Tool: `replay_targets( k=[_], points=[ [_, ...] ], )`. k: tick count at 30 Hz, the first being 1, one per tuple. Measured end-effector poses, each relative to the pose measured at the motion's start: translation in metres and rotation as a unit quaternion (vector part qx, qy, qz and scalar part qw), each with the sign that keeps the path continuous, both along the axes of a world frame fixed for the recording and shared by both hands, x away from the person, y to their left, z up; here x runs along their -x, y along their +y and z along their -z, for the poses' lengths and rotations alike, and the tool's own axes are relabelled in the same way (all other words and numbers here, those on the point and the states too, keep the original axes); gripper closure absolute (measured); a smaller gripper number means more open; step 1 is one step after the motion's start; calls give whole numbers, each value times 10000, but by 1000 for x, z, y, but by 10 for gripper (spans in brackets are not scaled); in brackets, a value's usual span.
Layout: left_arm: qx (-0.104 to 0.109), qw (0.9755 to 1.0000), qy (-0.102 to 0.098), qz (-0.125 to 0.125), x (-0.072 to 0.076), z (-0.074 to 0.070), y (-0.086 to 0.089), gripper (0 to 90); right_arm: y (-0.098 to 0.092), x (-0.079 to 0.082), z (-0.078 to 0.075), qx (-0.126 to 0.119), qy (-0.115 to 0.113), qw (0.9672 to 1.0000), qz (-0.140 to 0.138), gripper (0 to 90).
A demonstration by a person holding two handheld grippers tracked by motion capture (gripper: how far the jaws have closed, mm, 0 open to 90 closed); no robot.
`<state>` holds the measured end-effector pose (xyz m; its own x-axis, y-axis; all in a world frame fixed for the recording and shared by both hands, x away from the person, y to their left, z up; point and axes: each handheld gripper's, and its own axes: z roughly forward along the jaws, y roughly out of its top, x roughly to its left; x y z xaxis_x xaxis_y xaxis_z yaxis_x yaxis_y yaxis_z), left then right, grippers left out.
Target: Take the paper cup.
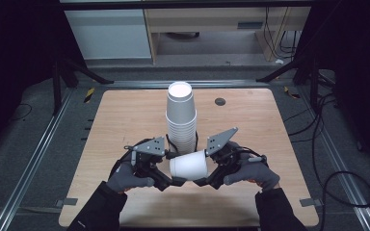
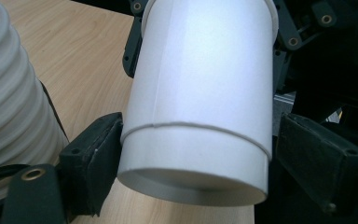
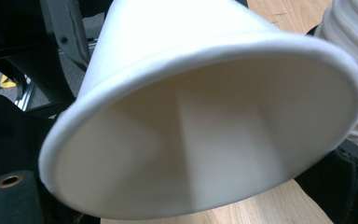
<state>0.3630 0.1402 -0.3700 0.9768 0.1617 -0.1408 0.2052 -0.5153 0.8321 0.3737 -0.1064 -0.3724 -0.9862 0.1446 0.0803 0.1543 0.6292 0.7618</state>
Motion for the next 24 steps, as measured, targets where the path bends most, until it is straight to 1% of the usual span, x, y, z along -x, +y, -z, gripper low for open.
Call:
replay_targets(
  k=[2,4,5,8,14,15,19,24],
  points=[
    [-37,10000,13,39,0,1,-2,172,3,1,-1,47,6,10000,-49,100],
    [-43,10000,20,28,0,1,-3,176,3,1,-1,52,8,10000,-59,100],
    [-68,10000,16,33,0,1,-3,193,4,1,-1,52,7,10000,-78,100],
    [-119,9999,-12,44,1,1,-3,206,5,1,-1,89,16,9999,-96,100],
    [-155,9998,-13,95,1,0,-2,221,6,2,-1,90,47,9999,-126,100],
    [-133,9999,-13,87,2,0,-2,223,6,1,-1,83,54,9999,-139,100],
    [-182,9998,-2,113,1,1,-2,228,6,1,0,104,59,9998,-138,95],
    [-226,9997,-14,116,1,2,-2,231,6,2,3,63,47,9999,-135,80]
  ],
)
